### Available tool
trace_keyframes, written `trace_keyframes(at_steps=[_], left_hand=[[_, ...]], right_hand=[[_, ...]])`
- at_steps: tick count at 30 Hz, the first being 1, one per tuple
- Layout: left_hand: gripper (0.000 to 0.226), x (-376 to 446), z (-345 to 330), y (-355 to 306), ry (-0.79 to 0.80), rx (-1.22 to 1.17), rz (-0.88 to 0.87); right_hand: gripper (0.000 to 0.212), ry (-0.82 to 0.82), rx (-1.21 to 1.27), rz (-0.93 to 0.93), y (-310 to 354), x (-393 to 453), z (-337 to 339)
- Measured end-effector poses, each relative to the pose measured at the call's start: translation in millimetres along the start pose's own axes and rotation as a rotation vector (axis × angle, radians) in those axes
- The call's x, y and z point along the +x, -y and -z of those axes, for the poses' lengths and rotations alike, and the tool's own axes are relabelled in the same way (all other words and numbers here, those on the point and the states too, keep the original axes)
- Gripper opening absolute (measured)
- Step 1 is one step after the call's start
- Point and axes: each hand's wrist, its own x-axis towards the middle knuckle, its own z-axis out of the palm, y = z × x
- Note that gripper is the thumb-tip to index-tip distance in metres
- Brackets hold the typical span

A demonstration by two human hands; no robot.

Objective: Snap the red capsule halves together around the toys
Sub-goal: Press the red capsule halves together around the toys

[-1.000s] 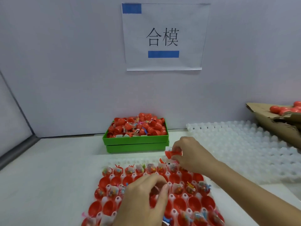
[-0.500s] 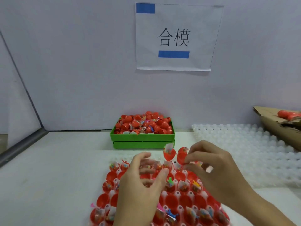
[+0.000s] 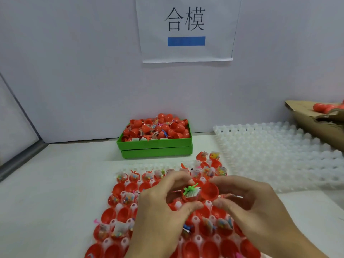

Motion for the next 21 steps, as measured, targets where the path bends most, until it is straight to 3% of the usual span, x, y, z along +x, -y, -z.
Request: trace_keyframes(at_steps=[4, 7, 10, 13, 16, 21], left_hand=[[0.055, -2, 0, -1, 0.039, 0.072, -0.093], [0.039, -1, -1, -5, 0.083, 0.101, -0.148], [0.047, -1, 1, -8, 0.116, 0.028, -0.124], [0.041, -3, 3, -12, 0.156, -0.054, -0.117], [0.038, -3, 2, -11, 0.104, -0.052, -0.159], [0.033, -1, -2, -3, 0.018, 0.167, -0.325]], right_hand=[[0.06, -0.009, -0.075, 0.114, 4, 1, 3], [0.047, 0.004, -0.062, 0.183, 8, 1, 6], [0.043, 0.009, -0.055, 0.196, 10, 2, 7], [0.041, 0.015, -0.058, 0.223, 11, 2, 11], [0.038, 0.022, -0.128, 0.273, 14, 2, 13], [0.034, -0.01, -0.385, 0.4, 20, 0, 11]])
